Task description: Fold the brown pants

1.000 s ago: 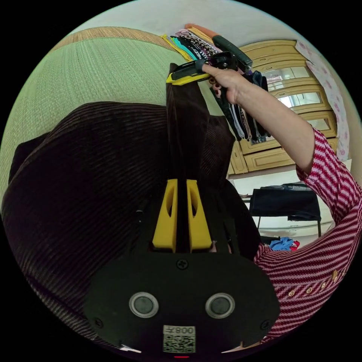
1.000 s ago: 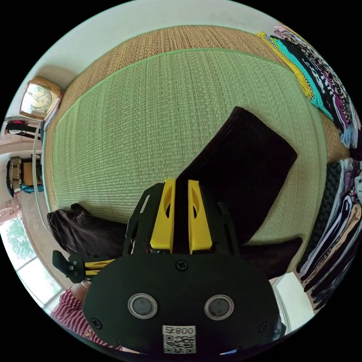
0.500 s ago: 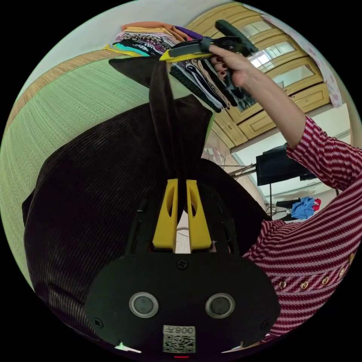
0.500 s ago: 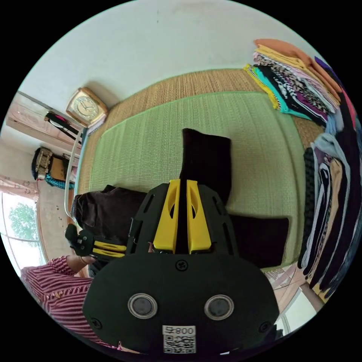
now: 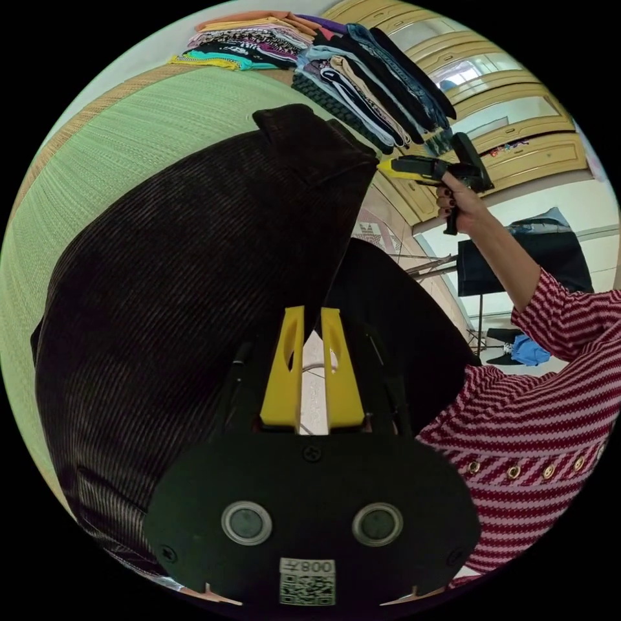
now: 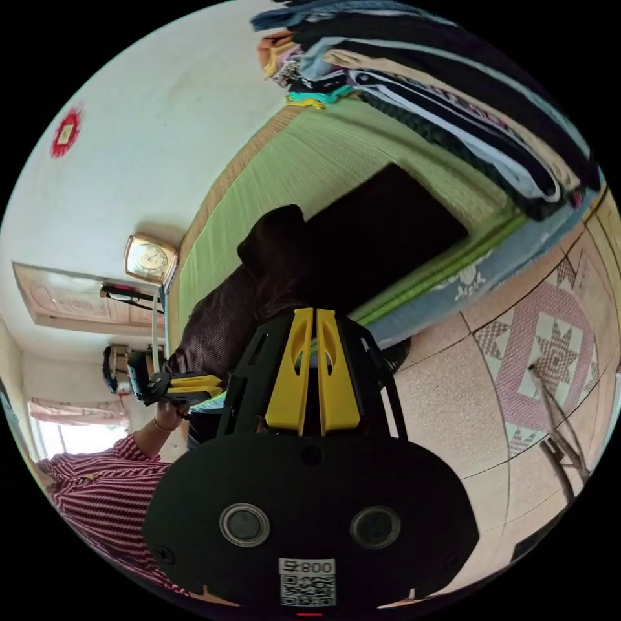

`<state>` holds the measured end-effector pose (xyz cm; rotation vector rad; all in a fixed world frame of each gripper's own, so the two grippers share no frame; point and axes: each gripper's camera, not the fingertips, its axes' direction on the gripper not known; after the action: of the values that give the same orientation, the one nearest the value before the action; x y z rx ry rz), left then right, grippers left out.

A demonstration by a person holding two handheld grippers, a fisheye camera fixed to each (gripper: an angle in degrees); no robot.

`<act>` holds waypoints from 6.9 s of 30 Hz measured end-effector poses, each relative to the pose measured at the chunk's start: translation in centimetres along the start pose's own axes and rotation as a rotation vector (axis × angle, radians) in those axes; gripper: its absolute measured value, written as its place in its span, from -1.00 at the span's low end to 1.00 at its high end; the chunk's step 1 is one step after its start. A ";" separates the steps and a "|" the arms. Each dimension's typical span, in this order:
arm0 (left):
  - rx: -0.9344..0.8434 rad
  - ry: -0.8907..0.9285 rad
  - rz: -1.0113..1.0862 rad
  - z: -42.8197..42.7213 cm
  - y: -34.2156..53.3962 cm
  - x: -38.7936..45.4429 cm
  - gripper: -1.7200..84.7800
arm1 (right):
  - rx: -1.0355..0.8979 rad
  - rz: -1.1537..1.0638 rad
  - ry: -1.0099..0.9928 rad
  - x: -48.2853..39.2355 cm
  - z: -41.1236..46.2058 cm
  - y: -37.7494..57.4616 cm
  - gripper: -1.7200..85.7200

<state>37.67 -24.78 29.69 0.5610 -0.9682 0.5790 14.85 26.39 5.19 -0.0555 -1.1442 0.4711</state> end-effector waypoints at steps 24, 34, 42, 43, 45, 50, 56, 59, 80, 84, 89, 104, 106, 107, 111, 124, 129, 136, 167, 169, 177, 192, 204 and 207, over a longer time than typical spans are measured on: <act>0.137 0.189 -0.159 -10.9 -15.8 9.8 -0.70 | -0.120 -1.043 0.582 -24.3 5.9 10.6 -0.76; 0.191 0.358 -0.126 -14.9 -16.9 15.4 -0.86 | 0.023 -0.839 0.474 -22.4 -0.1 11.6 -0.95; 0.263 0.529 -0.039 -18.3 -21.3 22.1 -0.88 | 0.340 -0.483 0.087 -12.8 -14.8 11.5 -0.95; 0.249 0.515 -0.034 -18.2 -22.2 23.0 -0.88 | 0.354 -0.454 0.082 -11.4 -15.7 11.8 -0.94; 0.224 0.496 -0.047 -17.8 -23.1 24.1 -0.88 | 0.364 -0.447 0.111 -10.5 -15.8 12.5 -0.92; 0.208 0.530 -0.121 -17.2 -24.2 25.8 -0.88 | 0.300 -0.587 0.263 -13.8 -12.4 13.9 -0.75; 0.213 0.523 -0.176 -17.9 -25.2 27.1 -0.88 | 0.186 -0.740 0.608 -17.1 -4.3 13.2 -0.74; 0.211 0.510 -0.183 -18.4 -25.9 27.8 -0.88 | 0.196 -0.630 0.672 -13.5 -4.7 12.8 -0.82; 0.160 0.424 -0.214 -15.1 -32.4 30.8 -0.86 | 0.422 0.064 -0.224 20.7 -15.0 19.4 -0.76; 0.105 0.238 -0.138 -14.7 -32.4 30.6 -0.81 | 0.447 0.073 -0.242 23.7 -15.7 19.3 -0.76; -0.014 0.039 -0.085 -13.1 -32.5 29.6 -0.83 | 0.419 0.143 -0.290 27.6 -14.7 18.5 -0.79; -0.020 -0.032 0.041 -10.4 -32.3 25.9 -0.93 | 0.394 0.119 -0.346 31.7 -12.6 18.2 -0.84; 0.016 0.011 0.056 -10.5 -31.9 25.4 -0.93 | 0.373 0.120 -0.326 31.6 -12.1 17.6 -0.88; 0.028 0.070 0.069 -10.3 -31.5 25.2 -0.94 | 0.377 0.114 -0.325 31.5 -12.1 17.6 -0.90; 0.030 0.126 0.144 -9.2 -29.9 25.0 -0.95 | 0.411 0.068 -0.333 30.1 -12.7 17.8 -0.93; -0.017 0.145 0.120 -4.8 -24.8 16.7 -0.96 | 0.397 0.206 -0.284 30.9 -8.2 18.5 -0.96; 0.071 0.094 0.029 -6.1 -18.2 11.0 -0.96 | 0.394 0.082 -0.211 24.7 -7.4 17.0 -0.96; 0.104 -0.082 -0.351 -7.5 -5.2 0.2 -0.96 | 0.225 -0.050 0.008 18.2 0.7 10.1 -0.96; 0.539 -0.080 -0.568 -7.6 18.1 -31.5 -0.77 | -0.524 -0.772 -0.234 -36.0 44.1 2.0 -0.79; 0.478 -0.061 -0.558 -6.6 17.5 -33.7 -0.76 | -0.512 -0.770 -0.256 -36.4 44.3 3.4 -0.80; 0.485 0.011 -0.458 -5.3 19.6 -37.2 -0.92 | -0.465 -0.796 -0.259 -39.5 45.1 6.1 -0.80; 0.398 -0.049 -0.422 -2.1 22.6 -42.9 -0.82 | -0.538 -0.866 -0.222 -44.6 48.0 7.7 -0.79; 0.528 -0.082 -0.404 -1.8 25.7 -43.6 -0.90 | -0.526 -0.990 -0.266 -55.6 50.9 4.3 -0.75; 0.535 -0.069 -0.411 -1.5 26.1 -44.0 -0.90 | -0.600 -1.012 -0.263 -57.7 53.7 4.4 -0.79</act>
<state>1.37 -13.88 -4.74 1.2313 -0.7273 0.4448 -53.04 -2.42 -22.96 0.0701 -1.3733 -0.7874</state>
